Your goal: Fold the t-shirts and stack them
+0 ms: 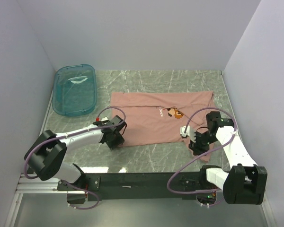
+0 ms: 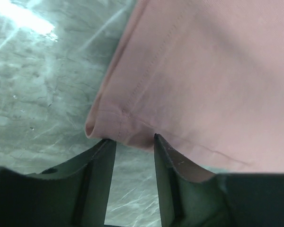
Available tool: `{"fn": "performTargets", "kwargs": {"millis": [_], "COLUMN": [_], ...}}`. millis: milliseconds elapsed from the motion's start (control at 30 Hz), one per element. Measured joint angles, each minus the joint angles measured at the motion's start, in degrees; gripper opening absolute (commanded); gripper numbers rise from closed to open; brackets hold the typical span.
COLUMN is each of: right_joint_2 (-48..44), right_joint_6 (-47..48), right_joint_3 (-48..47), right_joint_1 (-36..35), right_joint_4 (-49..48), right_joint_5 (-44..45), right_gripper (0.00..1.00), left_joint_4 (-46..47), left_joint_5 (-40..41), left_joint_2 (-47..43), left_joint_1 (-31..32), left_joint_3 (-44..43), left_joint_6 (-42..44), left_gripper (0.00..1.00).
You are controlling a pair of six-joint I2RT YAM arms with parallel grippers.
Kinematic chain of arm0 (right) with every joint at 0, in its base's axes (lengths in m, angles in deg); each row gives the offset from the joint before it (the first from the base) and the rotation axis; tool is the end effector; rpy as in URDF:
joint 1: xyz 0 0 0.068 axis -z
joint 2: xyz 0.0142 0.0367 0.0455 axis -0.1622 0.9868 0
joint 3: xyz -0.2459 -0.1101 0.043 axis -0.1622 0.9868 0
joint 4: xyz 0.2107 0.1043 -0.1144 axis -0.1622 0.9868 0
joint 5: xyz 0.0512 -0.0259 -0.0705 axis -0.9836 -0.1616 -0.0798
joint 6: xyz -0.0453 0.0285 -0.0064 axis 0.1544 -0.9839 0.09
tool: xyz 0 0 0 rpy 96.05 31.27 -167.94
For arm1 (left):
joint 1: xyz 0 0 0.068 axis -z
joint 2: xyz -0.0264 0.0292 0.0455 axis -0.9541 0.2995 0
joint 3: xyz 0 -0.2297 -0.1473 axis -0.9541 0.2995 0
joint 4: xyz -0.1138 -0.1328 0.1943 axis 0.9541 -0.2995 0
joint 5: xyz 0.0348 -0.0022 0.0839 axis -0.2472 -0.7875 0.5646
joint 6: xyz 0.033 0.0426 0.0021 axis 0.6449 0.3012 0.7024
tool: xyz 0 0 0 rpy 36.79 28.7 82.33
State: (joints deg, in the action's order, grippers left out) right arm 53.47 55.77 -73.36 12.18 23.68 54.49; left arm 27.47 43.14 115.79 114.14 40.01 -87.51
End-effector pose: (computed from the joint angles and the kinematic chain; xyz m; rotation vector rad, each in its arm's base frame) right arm 0.1520 0.0105 0.2127 -1.7498 2.0873 0.5297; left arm 0.1853 -0.1548 0.1597 -0.9061 2.6591 -0.2249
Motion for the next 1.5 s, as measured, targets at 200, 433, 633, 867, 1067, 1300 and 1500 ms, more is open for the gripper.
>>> {"fn": "performTargets", "kwargs": {"millis": [200,433,633,867,1067,1300,1500], "right_joint_2": [-1.7,-1.8,-1.7,-1.9,-5.0,-5.2,-4.7], "right_joint_6": [0.0,0.0,0.0,0.9,0.3,-3.7,-3.4], "right_joint_3": [0.5,0.5,0.4,0.4,0.4,-0.9,-2.2], "right_joint_1": [0.0,0.0,0.0,0.0,0.0,0.0,0.0], "right_joint_4": [0.1,0.4,0.6,1.3,0.2,-3.0,-1.0], "right_joint_5": [0.8,1.0,1.0,1.5,1.9,1.8,2.1], "right_gripper": [0.54,0.54,0.54,0.54,0.75,0.8,0.68], "left_joint_4": [-1.5,-1.1,-0.8,-0.3,0.9,0.8,1.3], "left_joint_5": [2.1,3.0,3.2,3.5,4.3,5.2,5.1], "left_joint_2": [0.2,-1.6,-2.3,-2.8,-6.7,-10.9,-12.4], "left_joint_1": [-0.3,-1.6,-2.0,-2.4,-4.5,-10.4,-14.0], "left_joint_3": [-0.3,1.4,2.2,2.9,6.0,9.0,10.1], "left_joint_6": [-4.3,-6.1,-6.3,-3.8,-1.6,1.7,4.3], "left_gripper": [0.44,0.49,0.33,0.0,0.0,0.0,0.0]}}
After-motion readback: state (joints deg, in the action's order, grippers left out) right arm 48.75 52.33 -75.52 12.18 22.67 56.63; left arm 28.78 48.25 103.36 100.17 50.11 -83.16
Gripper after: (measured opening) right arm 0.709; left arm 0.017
